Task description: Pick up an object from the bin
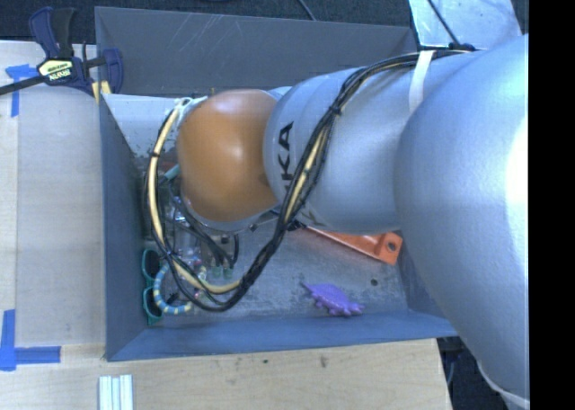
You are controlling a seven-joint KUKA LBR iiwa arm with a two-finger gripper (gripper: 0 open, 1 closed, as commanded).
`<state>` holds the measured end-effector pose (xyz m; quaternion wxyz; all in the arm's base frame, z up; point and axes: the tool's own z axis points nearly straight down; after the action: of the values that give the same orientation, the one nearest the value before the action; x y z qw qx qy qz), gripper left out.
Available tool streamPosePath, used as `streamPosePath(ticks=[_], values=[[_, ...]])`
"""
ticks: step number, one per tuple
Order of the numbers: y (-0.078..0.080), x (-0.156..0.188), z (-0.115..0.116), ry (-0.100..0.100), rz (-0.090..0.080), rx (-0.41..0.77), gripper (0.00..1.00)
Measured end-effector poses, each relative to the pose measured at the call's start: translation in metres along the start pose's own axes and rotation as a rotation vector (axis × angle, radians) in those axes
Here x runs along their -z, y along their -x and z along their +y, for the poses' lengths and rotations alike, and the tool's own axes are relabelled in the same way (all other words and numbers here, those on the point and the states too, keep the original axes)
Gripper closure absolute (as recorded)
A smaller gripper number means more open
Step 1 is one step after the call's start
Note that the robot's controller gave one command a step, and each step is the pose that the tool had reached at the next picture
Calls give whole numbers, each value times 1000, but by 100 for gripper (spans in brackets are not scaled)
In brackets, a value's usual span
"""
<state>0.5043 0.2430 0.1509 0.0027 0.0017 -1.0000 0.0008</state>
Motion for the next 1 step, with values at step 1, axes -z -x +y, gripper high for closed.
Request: streamPosePath(ticks=[1], values=[[2,5,-1,3,-7,-3,0]])
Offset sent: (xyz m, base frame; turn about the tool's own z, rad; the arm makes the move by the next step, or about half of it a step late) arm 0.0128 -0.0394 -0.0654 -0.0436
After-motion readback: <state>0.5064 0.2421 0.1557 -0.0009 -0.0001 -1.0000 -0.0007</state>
